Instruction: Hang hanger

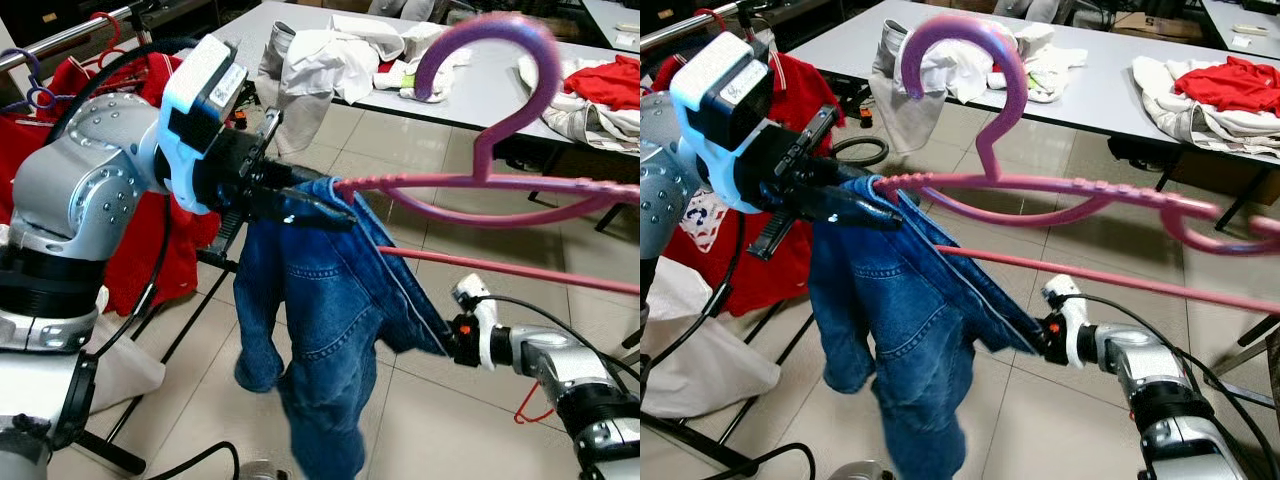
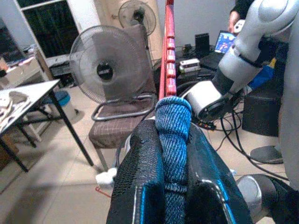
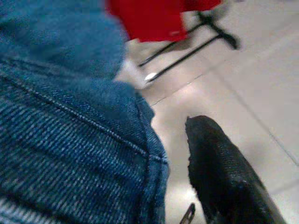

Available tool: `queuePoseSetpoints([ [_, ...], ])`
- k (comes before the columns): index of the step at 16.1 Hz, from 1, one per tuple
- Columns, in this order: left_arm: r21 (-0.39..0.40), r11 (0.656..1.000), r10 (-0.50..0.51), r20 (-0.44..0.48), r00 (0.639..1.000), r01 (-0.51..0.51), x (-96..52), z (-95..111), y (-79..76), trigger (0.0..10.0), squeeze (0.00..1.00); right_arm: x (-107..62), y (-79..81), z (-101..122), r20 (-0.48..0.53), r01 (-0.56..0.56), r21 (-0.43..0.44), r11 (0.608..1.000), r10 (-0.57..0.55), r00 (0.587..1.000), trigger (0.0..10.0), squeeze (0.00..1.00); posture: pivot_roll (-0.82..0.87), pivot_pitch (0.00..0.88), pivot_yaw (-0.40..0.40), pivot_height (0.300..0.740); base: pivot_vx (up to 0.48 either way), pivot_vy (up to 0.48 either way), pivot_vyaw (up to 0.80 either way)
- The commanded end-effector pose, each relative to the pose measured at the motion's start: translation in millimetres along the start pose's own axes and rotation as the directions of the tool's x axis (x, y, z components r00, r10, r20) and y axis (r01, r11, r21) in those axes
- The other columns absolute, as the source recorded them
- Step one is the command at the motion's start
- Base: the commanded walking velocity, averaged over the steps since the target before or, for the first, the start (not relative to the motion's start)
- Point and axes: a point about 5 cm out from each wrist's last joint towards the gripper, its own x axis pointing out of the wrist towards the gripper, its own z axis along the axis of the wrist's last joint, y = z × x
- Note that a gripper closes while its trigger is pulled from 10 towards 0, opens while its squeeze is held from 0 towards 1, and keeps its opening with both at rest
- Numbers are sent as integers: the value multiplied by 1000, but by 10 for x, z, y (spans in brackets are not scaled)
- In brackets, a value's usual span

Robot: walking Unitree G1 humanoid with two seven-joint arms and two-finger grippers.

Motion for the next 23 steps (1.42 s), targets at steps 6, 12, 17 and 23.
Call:
queuePoseSetpoints([
  [6,54,992,117,-30,993,-116,-179,-50,-40,0,0,-225,-221,-79,132,202,197,959,-230,964,0,0,117,39,-17,740,0,0,0],
  [12,67,953,303,-247,920,-296,-275,-525,-100,0,0,-482,-275,146,330,252,275,928,-337,882,0,0,107,40,-12,740,0,0,0],
  [17,42,915,380,-430,819,-402,-228,-1132,-283,0,0,-765,-143,584,495,206,351,913,-368,787,0,0,81,44,-6,740,0,0,0],
  [23,154,821,539,-528,656,-550,-256,-1416,-228,0,0,-749,53,608,468,187,361,914,-351,811,0,0,70,45,-8,740,0,0,0],
])
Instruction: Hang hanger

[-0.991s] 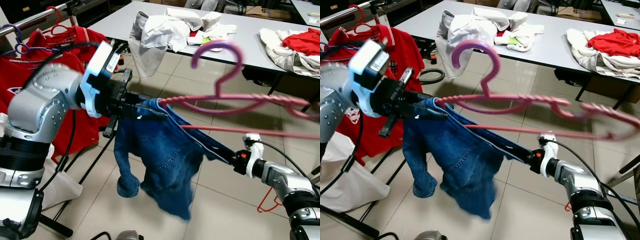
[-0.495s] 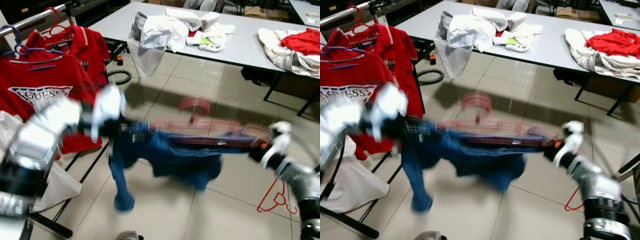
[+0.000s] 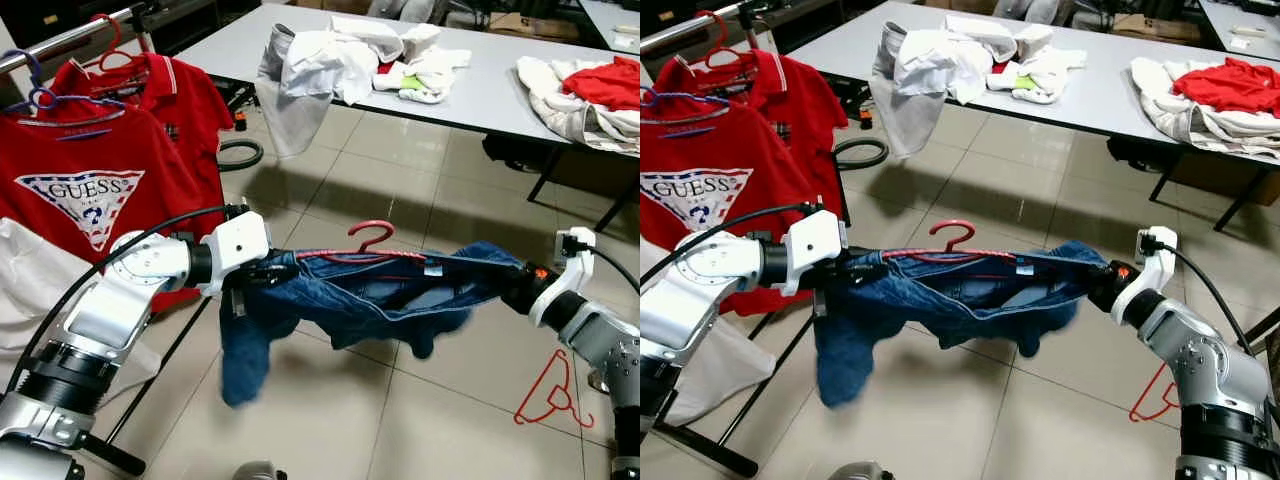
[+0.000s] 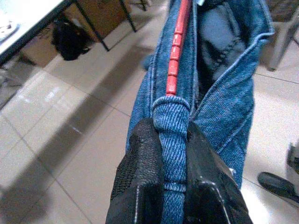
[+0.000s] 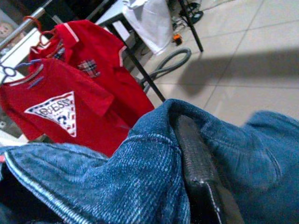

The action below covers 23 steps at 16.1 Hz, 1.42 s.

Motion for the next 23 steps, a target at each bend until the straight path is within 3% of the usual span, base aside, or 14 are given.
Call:
queuePoseSetpoints([
  [1,-15,998,54,-59,997,-55,-9,-79,5,0,0,-45,18,92,35,8,-5,1000,-8,999,0,0,73,43,-10,740,0,0,0],
  [3,-41,998,35,-67,997,-38,113,-93,-111,0,0,-10,77,110,42,-2,3,1000,2,999,0,0,73,41,-11,740,0,0,0],
  [4,-21,999,-49,-74,996,47,259,-99,-325,0,0,40,130,152,51,-3,3,1000,3,999,0,0,72,42,-10,740,0,0,0],
  [7,3,992,-125,-83,989,126,333,-83,-495,0,0,72,111,201,52,16,-8,1000,-15,999,0,0,70,41,-12,740,0,0,0],
  [9,-1,996,-93,-134,987,94,328,-140,-466,0,0,69,88,238,51,31,-14,999,-30,998,0,0,72,40,-13,740,0,0,0],
  [11,-15,1000,20,-209,978,-23,311,-253,-363,0,0,74,116,290,67,30,-13,999,-29,997,0,0,73,39,-15,740,0,0,0],
  [13,-159,971,161,-114,980,-178,329,-170,-214,0,0,73,159,241,52,20,-22,1000,-19,998,0,0,74,36,-15,740,0,0,0],
  [14,-250,943,212,-64,975,-221,336,-128,-163,0,0,70,173,203,45,17,-19,1000,-16,999,0,0,74,34,-12,740,0,0,0],
  [15,-373,889,281,-11,960,-264,350,-86,-92,0,0,72,210,150,38,8,-16,1000,-7,999,0,0,71,32,-10,740,0,0,0],
  [17,-447,857,309,48,950,-257,369,-34,-55,0,0,75,252,101,26,-6,-20,1000,6,1000,0,0,69,29,-10,740,0,0,0],
  [19,-535,842,268,291,919,-76,360,260,-74,0,0,80,323,-44,-12,-11,-49,999,11,1000,0,0,65,22,-5,740,0,0,0],
  [20,-538,843,232,379,896,9,329,385,-98,0,0,92,359,-156,-63,-20,-112,993,13,998,0,0,65,20,-4,740,0,0,0],
  [23,-470,863,105,526,844,186,243,606,-157,0,0,186,423,-311,-80,-20,-124,992,10,997,0,0,66,11,-2,740,0,0,0],
])
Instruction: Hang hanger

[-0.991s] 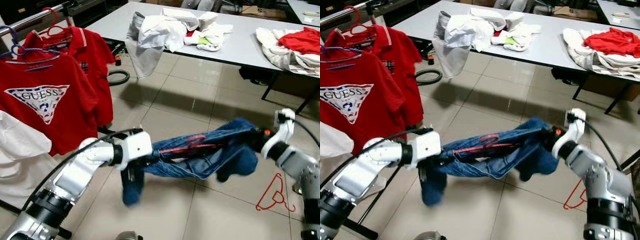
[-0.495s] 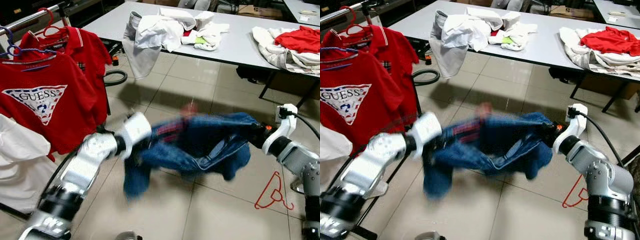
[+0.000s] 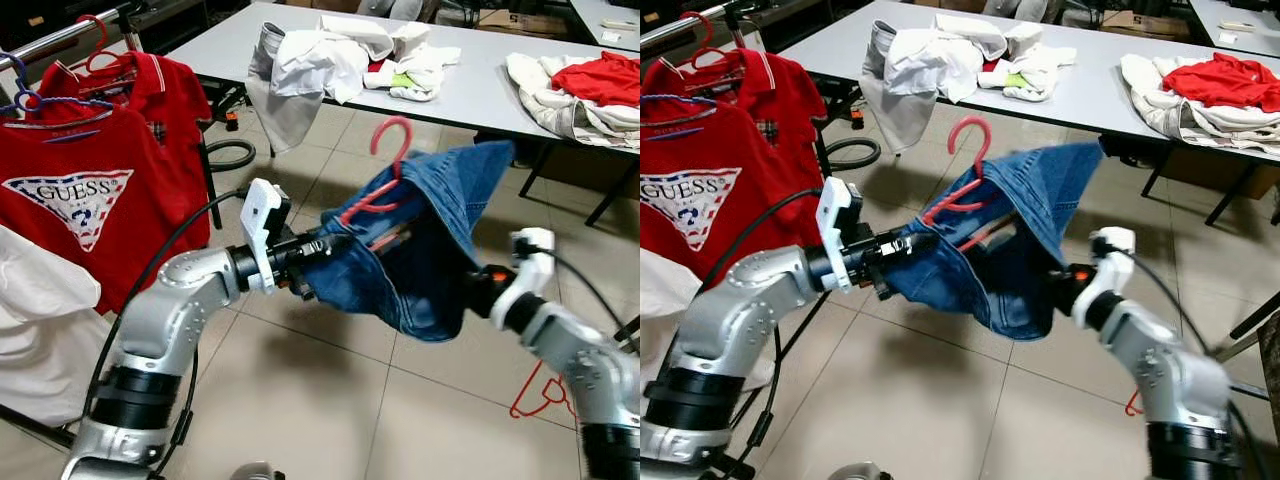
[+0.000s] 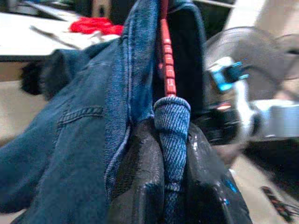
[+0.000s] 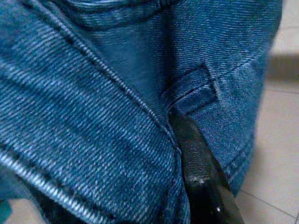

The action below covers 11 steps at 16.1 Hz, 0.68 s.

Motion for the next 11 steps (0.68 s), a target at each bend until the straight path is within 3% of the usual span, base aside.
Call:
queuePoseSetpoints([
  [1,66,988,-145,95,985,139,-2,269,-157,0,0,28,6,-121,-52,17,-29,999,-18,998,0,0,69,9,-2,740,0,0,0],
  [2,73,985,-160,85,983,154,-30,315,-166,0,0,37,52,-109,-41,-9,-84,996,6,999,3020,0,72,8,-2,740,0,0,0],
  [3,78,986,-152,79,985,146,-37,329,-154,0,0,37,76,-99,-38,-24,-110,994,20,999,7922,0,72,8,-2,740,0,0,0],
  [4,87,993,-89,52,995,84,-62,361,-61,0,0,-9,170,-64,-30,-133,-127,983,130,991,10000,1000,74,9,-2,740,0,0,0],
  [7,150,989,15,2,1000,-16,-86,364,84,0,0,-91,197,3,-25,-203,-210,957,202,979,10000,1000,74,15,0,740,0,0,0],
  [11,285,957,88,-105,991,-55,-196,350,243,0,0,-338,247,240,-58,-333,-347,877,335,941,10000,1000,67,17,-3,740,0,0,0],
])
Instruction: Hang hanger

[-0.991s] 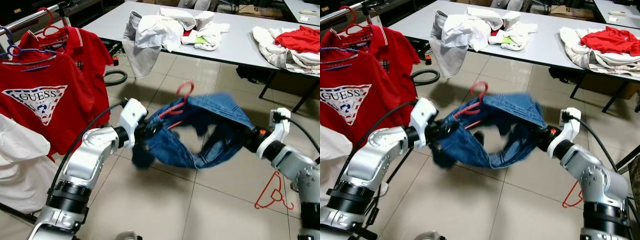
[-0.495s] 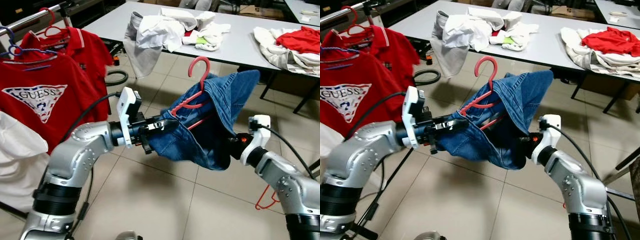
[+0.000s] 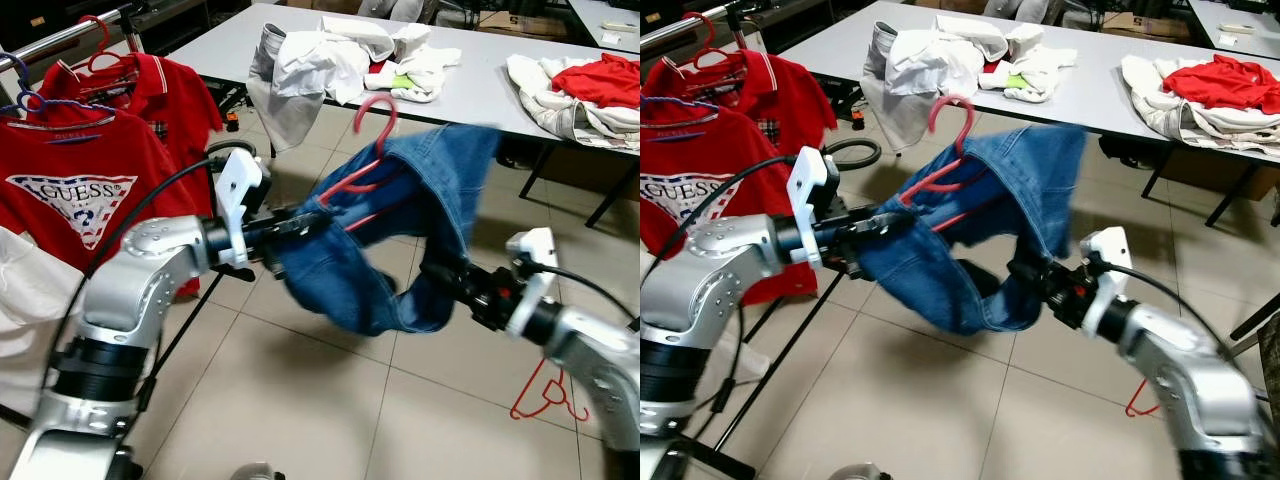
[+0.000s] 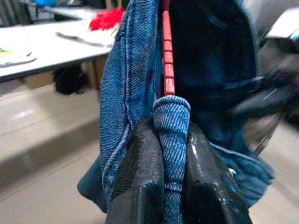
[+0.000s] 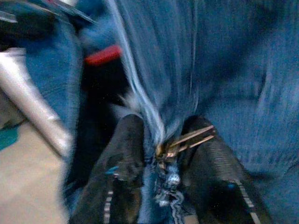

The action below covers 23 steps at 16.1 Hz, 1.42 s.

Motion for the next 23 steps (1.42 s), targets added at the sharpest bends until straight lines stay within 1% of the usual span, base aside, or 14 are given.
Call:
queuePoseSetpoints([
  [1,63,998,-13,15,1000,12,17,103,13,0,0,-56,40,96,24,-45,-32,998,45,999,10000,1000,67,18,-4,740,0,0,0],
  [3,144,989,-17,-51,999,24,-11,63,70,0,0,-242,120,230,-8,-166,-88,982,166,986,10000,1000,64,21,-8,740,0,0,0],
  [5,167,985,-39,-70,997,50,-30,68,107,0,0,-390,164,373,-60,-255,-142,957,248,967,10000,1000,59,21,-7,740,0,0,0],
  [8,211,968,-112,-102,988,132,-34,81,101,0,0,-396,73,523,-109,-236,-219,947,217,970,10000,1000,52,16,-9,740,0,0,0],
  [9,221,966,-115,-107,988,137,-34,81,121,0,0,-403,26,490,-178,-222,-233,947,183,967,10000,1000,53,16,-11,740,0,0,0],
  [10,224,965,-114,-109,988,136,-33,83,134,0,0,-412,2,455,-215,-216,-239,947,165,962,10000,1000,53,16,-14,740,0,0,0],
  [12,233,964,-105,-116,988,130,-63,96,178,0,0,-458,-168,280,-314,-113,-241,964,32,949,10000,1000,59,18,-17,740,0,0,0],
  [14,230,967,-83,-120,989,109,-110,81,233,0,0,-508,-189,200,-365,-111,-244,963,14,931,10000,1000,58,18,-16,740,0,0,0],
  [15,228,968,-80,-118,990,106,-123,81,247,0,0,-522,-154,184,-374,-141,-240,961,42,926,10000,1000,58,18,-15,740,0,0,0],
  [16,231,966,-85,-126,988,113,-140,74,263,0,0,-529,-122,251,-338,-160,-239,958,73,938,10000,1000,57,18,-14,740,0,0,0],
  [18,238,964,-88,-138,987,119,-150,66,271,0,0,-544,-124,317,-313,-161,-245,956,80,946,10000,1000,56,17,-12,740,0,0,0],
  [21,250,956,-117,-155,981,154,-167,61,278,0,0,-603,-143,575,-233,-165,-301,939,96,968,10000,1000,53,16,-10,740,0,0,0],
  [22,255,950,-141,-160,977,179,-169,65,264,0,0,-586,-140,678,-196,-161,-327,931,100,976,10000,1000,49,16,-8,740,0,0,0],
  [23,265,930,-212,-186,960,256,-167,70,204,0,0,-485,-102,864,-147,-181,-403,897,132,980,10000,1000,45,14,-6,740,0,0,0],
])
